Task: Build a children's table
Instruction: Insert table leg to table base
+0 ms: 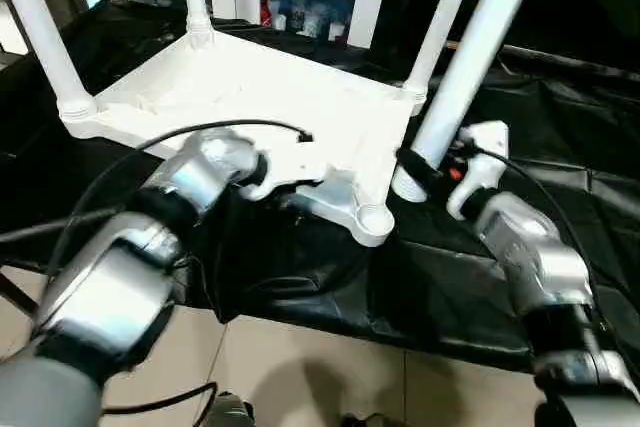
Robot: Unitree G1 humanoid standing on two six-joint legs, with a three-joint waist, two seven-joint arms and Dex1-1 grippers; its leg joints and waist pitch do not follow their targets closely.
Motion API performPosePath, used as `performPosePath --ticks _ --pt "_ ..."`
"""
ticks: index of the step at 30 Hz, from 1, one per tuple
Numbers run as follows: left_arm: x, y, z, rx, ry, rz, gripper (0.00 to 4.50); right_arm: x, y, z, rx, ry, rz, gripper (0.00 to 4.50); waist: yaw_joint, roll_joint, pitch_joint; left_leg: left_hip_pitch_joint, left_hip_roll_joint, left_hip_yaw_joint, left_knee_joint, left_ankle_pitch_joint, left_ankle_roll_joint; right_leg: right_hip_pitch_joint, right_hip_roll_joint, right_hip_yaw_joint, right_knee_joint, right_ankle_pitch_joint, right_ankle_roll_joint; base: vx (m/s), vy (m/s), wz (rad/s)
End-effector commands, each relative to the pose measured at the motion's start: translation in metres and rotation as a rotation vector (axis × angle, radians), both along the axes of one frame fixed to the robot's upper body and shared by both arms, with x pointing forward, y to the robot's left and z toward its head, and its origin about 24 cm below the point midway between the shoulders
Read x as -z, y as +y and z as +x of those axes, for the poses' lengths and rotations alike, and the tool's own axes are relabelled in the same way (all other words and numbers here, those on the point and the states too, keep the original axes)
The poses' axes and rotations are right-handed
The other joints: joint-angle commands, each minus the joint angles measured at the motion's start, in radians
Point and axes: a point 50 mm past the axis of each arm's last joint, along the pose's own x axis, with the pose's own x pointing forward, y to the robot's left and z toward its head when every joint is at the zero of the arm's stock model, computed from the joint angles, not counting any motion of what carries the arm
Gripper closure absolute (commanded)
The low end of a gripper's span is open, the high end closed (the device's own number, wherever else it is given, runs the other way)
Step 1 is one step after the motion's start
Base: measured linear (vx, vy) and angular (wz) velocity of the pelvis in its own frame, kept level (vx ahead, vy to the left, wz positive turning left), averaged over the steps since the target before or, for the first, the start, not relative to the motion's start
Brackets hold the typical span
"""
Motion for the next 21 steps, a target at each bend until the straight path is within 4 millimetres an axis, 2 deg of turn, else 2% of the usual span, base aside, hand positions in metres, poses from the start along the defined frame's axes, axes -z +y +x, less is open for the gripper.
performPosePath --ticks 1,3,4,6,7,8,10,11,12,13,19,20,21 --pt "-0.004 -0.005 0.003 0.016 -0.036 0.02 1.82 -0.008 -0.006 -0.002 0.026 -0.04 -0.005 2.57 0.0 0.027 -0.092 0.028 0.017 -0.016 -0.064 -0.223 -0.033 0.062 -0.062 0.035 -0.064 -0.074 -0.229 0.0 0.0 0.0" --pt "-0.001 -0.007 0.004 0.007 -0.038 0.026 2.03 -0.006 -0.006 -0.007 0.022 -0.037 -0.009 2.57 -0.005 0.029 -0.09 0.027 0.016 -0.015 -0.064 -0.235 -0.028 0.063 -0.059 0.035 -0.07 -0.089 -0.227 0.0 0.0 0.0" --pt "0.0 -0.008 0.004 0.003 -0.04 0.028 2.21 -0.005 -0.007 -0.009 0.022 -0.036 -0.012 2.57 -0.007 0.034 -0.09 0.028 0.015 -0.015 -0.063 -0.241 -0.025 0.063 -0.058 0.035 -0.073 -0.096 -0.226 0.0 0.0 0.0" --pt "0.003 -0.009 0.003 0.002 -0.026 0.032 2.32 -0.005 -0.008 -0.013 0.024 -0.034 -0.015 2.57 -0.008 0.037 -0.09 0.03 0.015 -0.015 -0.064 -0.254 -0.019 0.063 -0.058 0.035 -0.077 -0.129 -0.225 0.0 0.0 0.0" --pt "0.004 -0.009 0.003 0.0 -0.015 0.038 2.38 -0.005 -0.008 -0.014 0.026 -0.034 -0.017 2.57 -0.008 0.049 -0.089 0.032 0.016 -0.017 -0.064 -0.257 -0.02 0.061 -0.059 0.035 -0.079 -0.137 -0.228 0.0 0.0 0.0" --pt "0.006 -0.008 0.002 0.0 -0.002 0.044 2.38 -0.005 -0.009 -0.016 0.027 -0.034 -0.018 2.57 -0.01 0.044 -0.089 0.03 0.015 -0.016 -0.064 -0.259 -0.018 0.062 -0.058 0.035 -0.08 -0.14 -0.228 0.0 0.0 0.0" --pt "0.008 -0.006 0.002 -0.001 0.02 0.066 2.69 -0.005 -0.011 -0.018 0.031 -0.034 -0.022 2.57 -0.011 0.051 -0.089 0.029 0.014 -0.018 -0.064 -0.257 -0.013 0.064 -0.058 0.034 -0.08 -0.157 -0.227 0.0 0.0 0.0" --pt "0.009 -0.006 0.002 -0.001 0.021 0.067 2.75 -0.005 -0.011 -0.018 0.031 -0.034 -0.023 2.57 -0.012 0.049 -0.088 0.029 0.014 -0.017 -0.064 -0.257 -0.01 0.064 -0.058 0.034 -0.083 -0.166 -0.225 0.0 0.0 0.0" --pt "0.01 -0.004 0.001 -0.001 0.034 0.086 2.78 -0.005 -0.012 -0.019 0.033 -0.033 -0.025 2.57 -0.013 0.052 -0.088 0.029 0.013 -0.016 -0.062 -0.254 -0.006 0.063 -0.06 0.035 -0.084 -0.18 -0.226 0.0 0.0 0.0" --pt "0.013 -0.001 0.0 -0.008 0.051 0.122 2.92 -0.004 -0.012 -0.02 0.035 -0.032 -0.028 2.57 -0.013 0.059 -0.088 0.03 0.015 -0.017 -0.063 -0.254 -0.005 0.061 -0.059 0.035 -0.086 -0.187 -0.226 0.0 0.0 0.0" --pt "0.018 0.005 -0.002 -0.048 0.147 0.159 3.28 -0.005 -0.011 -0.021 0.037 -0.033 -0.029 2.57 -0.022 0.058 -0.089 0.026 0.014 -0.019 -0.064 -0.252 -0.001 0.062 -0.059 0.032 -0.085 -0.186 -0.229 0.0 0.0 0.0" --pt "0.017 0.006 -0.002 -0.079 0.209 0.14 3.54 -0.006 -0.01 -0.02 0.035 -0.037 -0.026 2.57 -0.023 0.059 -0.089 0.026 0.014 -0.019 -0.064 -0.251 0.0 0.062 -0.059 0.032 -0.085 -0.184 -0.231 0.0 0.0 0.0" --pt "0.017 0.006 -0.002 -0.079 0.209 0.14 3.6 -0.006 -0.01 -0.02 0.035 -0.037 -0.026 2.57 -0.021 0.056 -0.089 0.028 0.014 -0.017 -0.063 -0.246 0.005 0.06 -0.061 0.032 -0.084 -0.18 -0.239 0.0 0.0 0.0"
